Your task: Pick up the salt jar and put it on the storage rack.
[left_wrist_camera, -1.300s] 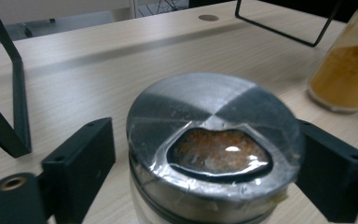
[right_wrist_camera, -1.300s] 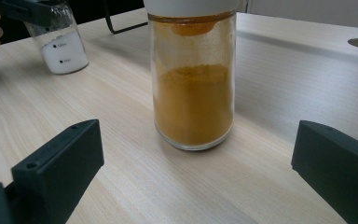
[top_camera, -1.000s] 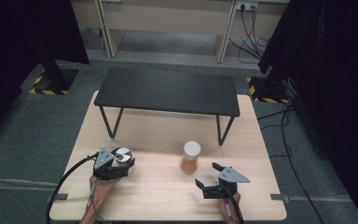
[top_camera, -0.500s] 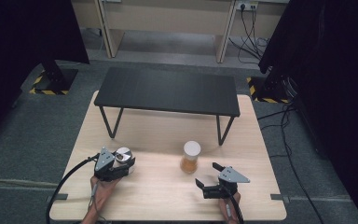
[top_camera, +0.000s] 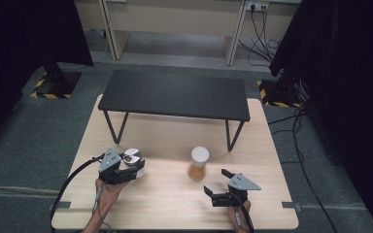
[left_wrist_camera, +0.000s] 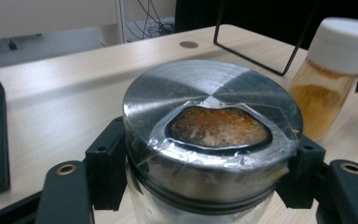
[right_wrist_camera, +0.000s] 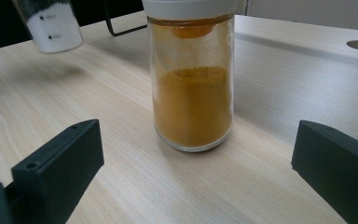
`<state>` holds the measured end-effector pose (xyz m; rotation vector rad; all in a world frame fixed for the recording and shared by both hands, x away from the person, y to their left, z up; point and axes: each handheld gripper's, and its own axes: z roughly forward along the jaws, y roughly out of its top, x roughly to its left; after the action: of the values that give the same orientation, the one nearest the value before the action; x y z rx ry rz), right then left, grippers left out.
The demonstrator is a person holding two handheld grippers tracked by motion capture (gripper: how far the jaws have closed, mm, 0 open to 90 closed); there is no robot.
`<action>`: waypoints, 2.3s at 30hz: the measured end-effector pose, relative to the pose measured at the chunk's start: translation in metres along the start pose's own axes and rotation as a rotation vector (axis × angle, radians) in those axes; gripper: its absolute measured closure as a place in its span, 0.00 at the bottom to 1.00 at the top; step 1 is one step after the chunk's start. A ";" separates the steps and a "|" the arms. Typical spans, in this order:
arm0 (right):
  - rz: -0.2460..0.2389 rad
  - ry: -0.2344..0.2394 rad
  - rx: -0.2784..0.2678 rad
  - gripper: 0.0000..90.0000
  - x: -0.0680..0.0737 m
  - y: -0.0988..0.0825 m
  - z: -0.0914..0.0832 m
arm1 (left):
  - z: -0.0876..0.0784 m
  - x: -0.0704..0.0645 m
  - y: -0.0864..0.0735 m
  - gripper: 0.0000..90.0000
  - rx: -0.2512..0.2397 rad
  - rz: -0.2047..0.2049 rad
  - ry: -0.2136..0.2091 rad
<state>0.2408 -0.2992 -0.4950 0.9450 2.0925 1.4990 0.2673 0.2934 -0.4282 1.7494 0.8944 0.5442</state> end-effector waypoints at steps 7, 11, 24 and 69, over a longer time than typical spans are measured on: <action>-0.001 0.000 0.000 0.02 0.000 0.000 0.000 | -0.002 0.007 0.048 0.35 -0.019 -0.015 -0.065; -0.003 0.001 0.001 0.02 0.000 0.000 0.000 | -0.002 0.012 0.092 0.35 -0.022 -0.009 -0.079; -0.001 0.006 0.002 0.02 -0.001 0.000 0.000 | 0.020 0.024 0.200 0.35 -0.001 0.006 -0.018; 0.002 0.008 -0.003 0.02 -0.002 0.000 0.000 | 0.101 0.058 0.235 0.30 0.044 -0.010 0.148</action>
<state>0.2417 -0.3010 -0.4954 0.9416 2.0953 1.5085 0.4487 0.2380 -0.2465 1.7608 1.0247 0.6580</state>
